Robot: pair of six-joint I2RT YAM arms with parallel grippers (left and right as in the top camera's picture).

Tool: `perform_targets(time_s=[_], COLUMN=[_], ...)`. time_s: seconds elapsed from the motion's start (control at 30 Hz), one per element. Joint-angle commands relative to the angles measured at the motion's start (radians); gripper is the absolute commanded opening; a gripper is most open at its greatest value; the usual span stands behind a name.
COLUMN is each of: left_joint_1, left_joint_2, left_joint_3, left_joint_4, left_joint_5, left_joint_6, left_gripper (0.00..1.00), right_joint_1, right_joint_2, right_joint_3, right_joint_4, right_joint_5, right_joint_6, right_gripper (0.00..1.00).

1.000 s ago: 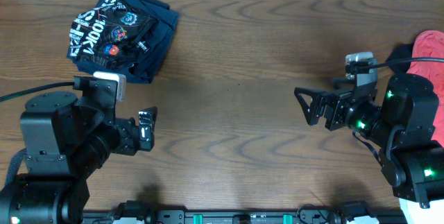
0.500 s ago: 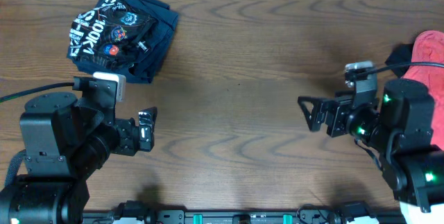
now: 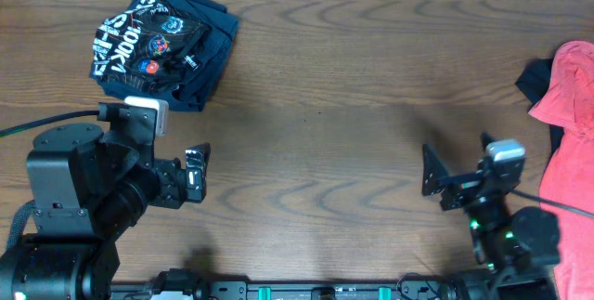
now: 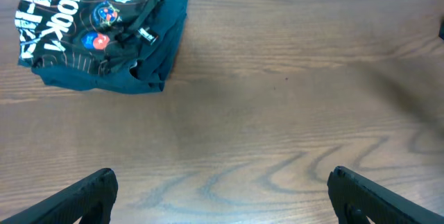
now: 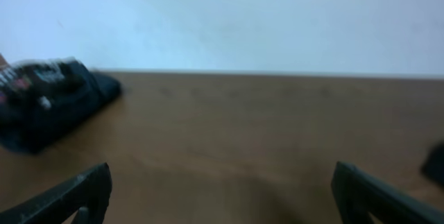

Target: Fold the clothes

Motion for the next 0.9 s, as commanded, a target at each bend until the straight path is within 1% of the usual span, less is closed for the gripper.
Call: perform_targets(time_s=[0.0, 0.17, 0.27, 0.87], left_joint_1=[-0.004, -0.004, -0.004, -0.004], left_joint_2=[-0.001, -0.001, -0.001, -0.001], left_joint_3=[0.007, 0.006, 0.007, 0.007], left_joint_4=[0.003, 0.003, 0.003, 0.003], left_joint_5=[-0.005, -0.005, -0.005, -0.005], left_joint_6=[0.013, 0.013, 0.013, 0.013], left_gripper=[0.98, 0.98, 0.98, 0.98], right_joint_1=[-0.01, -0.01, -0.008, -0.008], right_joint_2=[-0.095, -0.253, -0.256, -0.259], right_joint_3=[-0.129, -0.288, -0.336, -0.338], right_joint_4=[0.041, 0.063, 0.099, 0.111], right_joint_5=[0.036, 0.028, 0.024, 0.032], right_joint_6=[-0.023, -0.021, -0.018, -0.019], right_gripper=[0.99, 0.99, 0.99, 0.99])
